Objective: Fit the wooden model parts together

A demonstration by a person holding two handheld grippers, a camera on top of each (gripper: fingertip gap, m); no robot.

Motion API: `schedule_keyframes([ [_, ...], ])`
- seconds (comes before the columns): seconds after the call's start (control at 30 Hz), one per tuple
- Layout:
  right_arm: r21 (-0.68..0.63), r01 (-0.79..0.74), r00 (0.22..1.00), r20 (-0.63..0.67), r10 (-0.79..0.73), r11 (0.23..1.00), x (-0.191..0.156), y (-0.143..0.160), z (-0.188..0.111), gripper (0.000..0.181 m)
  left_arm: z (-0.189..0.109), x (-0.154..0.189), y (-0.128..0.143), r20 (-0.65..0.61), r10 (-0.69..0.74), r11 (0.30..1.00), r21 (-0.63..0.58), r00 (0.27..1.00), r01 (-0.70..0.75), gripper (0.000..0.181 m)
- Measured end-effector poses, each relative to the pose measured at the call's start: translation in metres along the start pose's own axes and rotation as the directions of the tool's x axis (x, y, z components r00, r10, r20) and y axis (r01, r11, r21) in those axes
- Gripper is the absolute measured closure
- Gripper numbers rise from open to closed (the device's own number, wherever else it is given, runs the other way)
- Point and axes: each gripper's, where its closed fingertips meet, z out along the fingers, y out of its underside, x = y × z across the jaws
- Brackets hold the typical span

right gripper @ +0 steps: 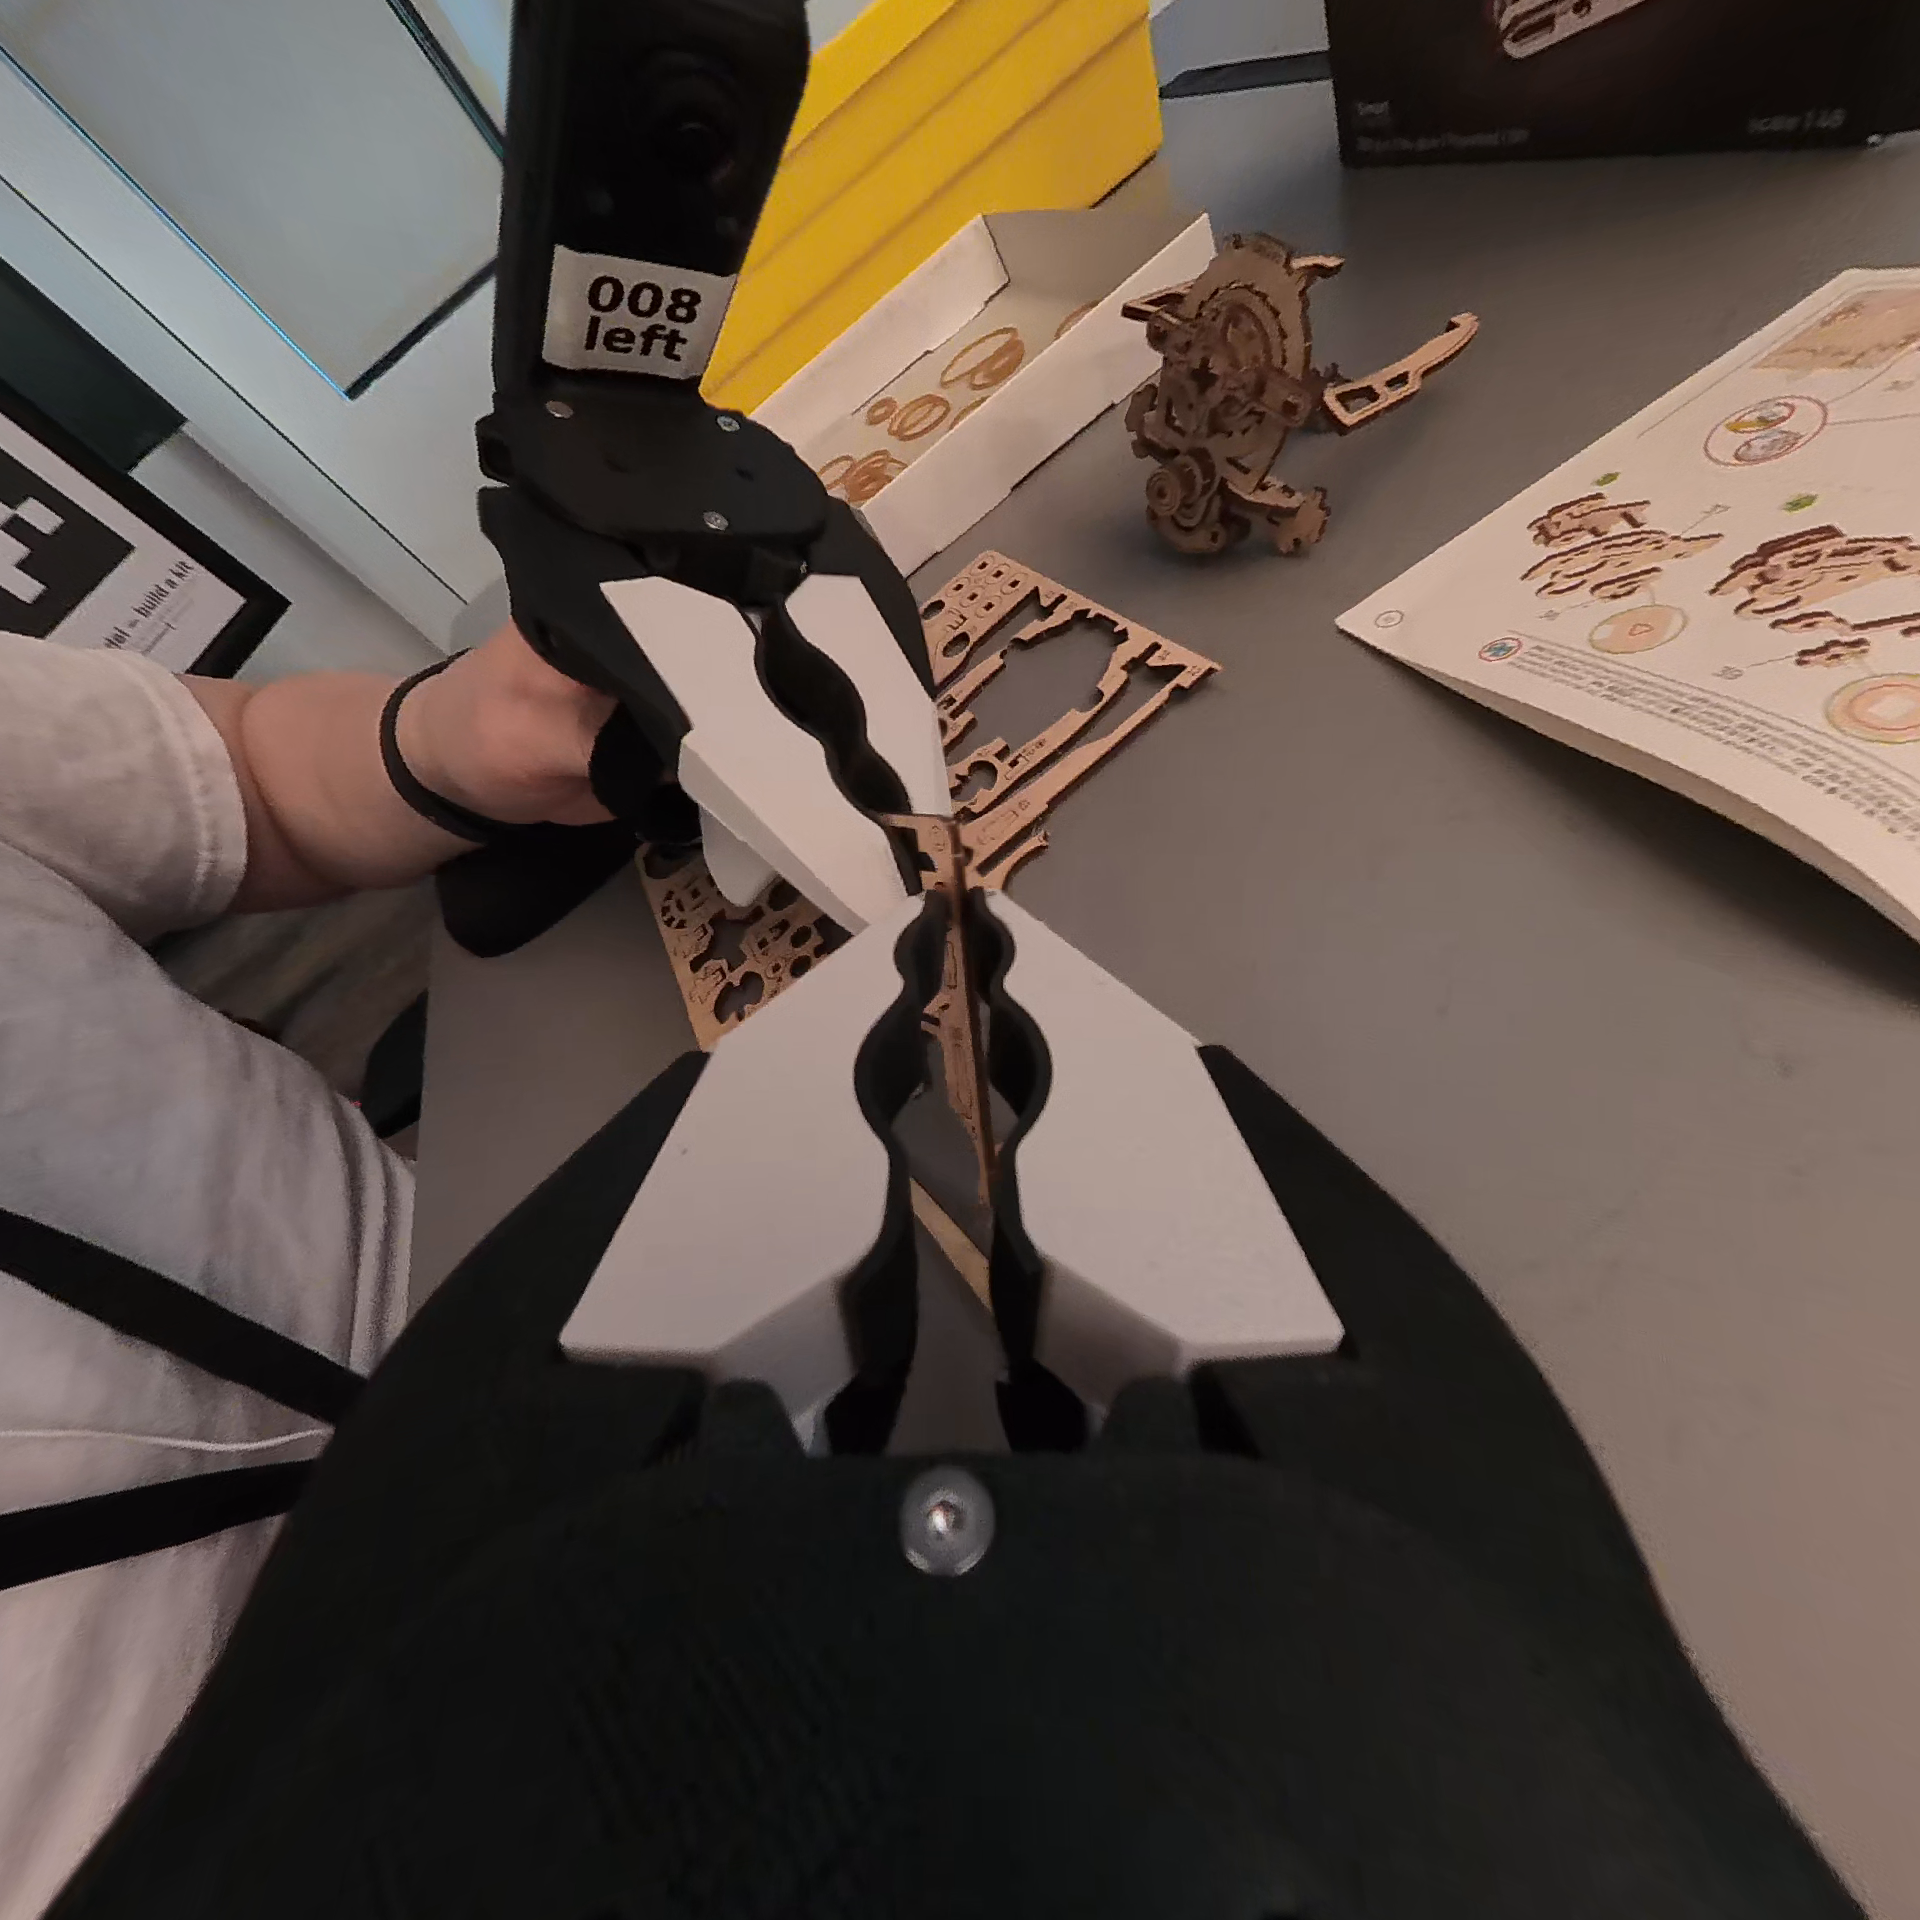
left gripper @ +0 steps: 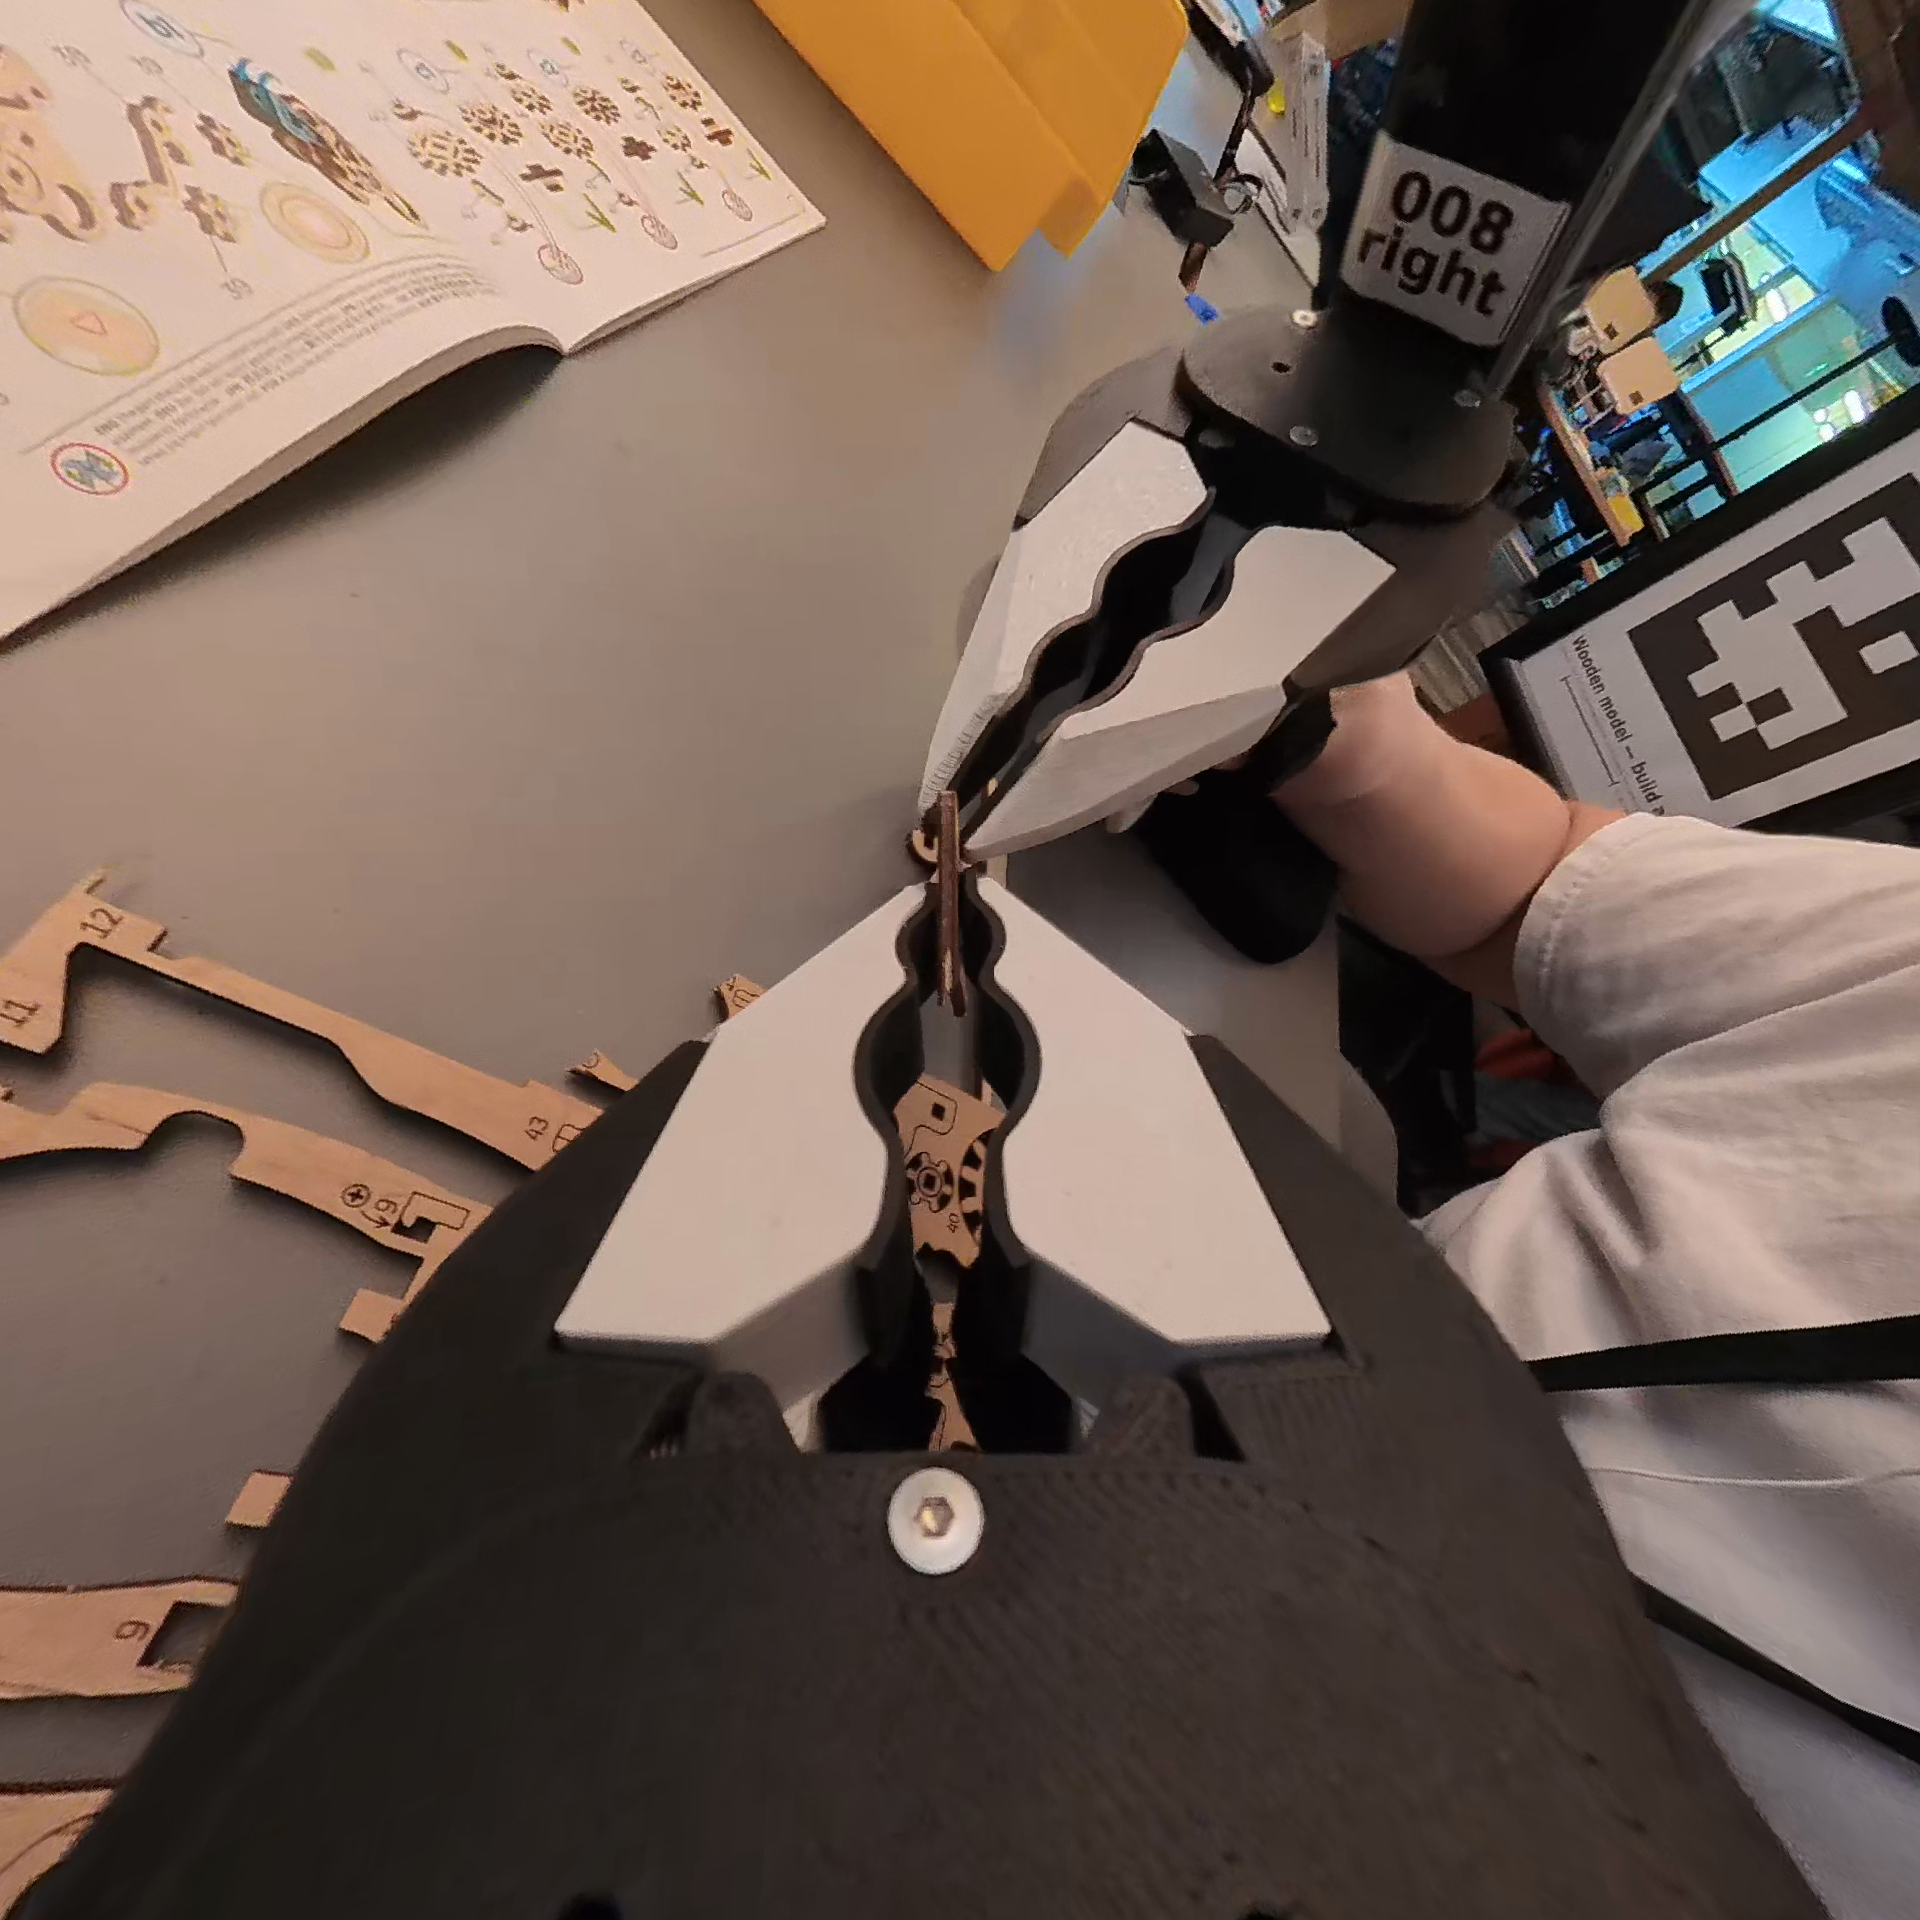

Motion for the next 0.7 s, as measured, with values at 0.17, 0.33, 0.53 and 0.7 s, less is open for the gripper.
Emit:
schedule_keyframes([
  [0.17, -0.006, -0.014, 1.0, 0.018, 0.014, 1.0, -0.0007, 0.0006, 0.0001, 0.18, 0.0001, 0.0, 0.0012, 0.01, 0.02, 1.0, -0.008, 1.0, -0.02, 0.18],
  [0.33, -0.007, -0.03, 0.999, 0.035, 0.03, 1.0, -0.0014, 0.0007, 0.0, 0.181, -0.0001, 0.0004, 0.0019, 0.026, 0.048, 0.999, -0.018, 0.998, -0.048, 0.18],
  [0.53, -0.009, -0.025, 0.999, 0.032, 0.025, 1.0, -0.0019, 0.0005, -0.001, 0.181, -0.0002, 0.0019, 0.0021, 0.057, 0.093, 0.995, -0.027, 0.994, -0.091, 0.18],
  [0.7, -0.013, 0.01, 1.0, -0.018, -0.011, 1.0, 0.0002, 0.0015, 0.0, 0.181, 0.0009, 0.0019, 0.0021, 0.09, 0.079, 0.997, -0.011, 0.993, -0.078, 0.18],
])
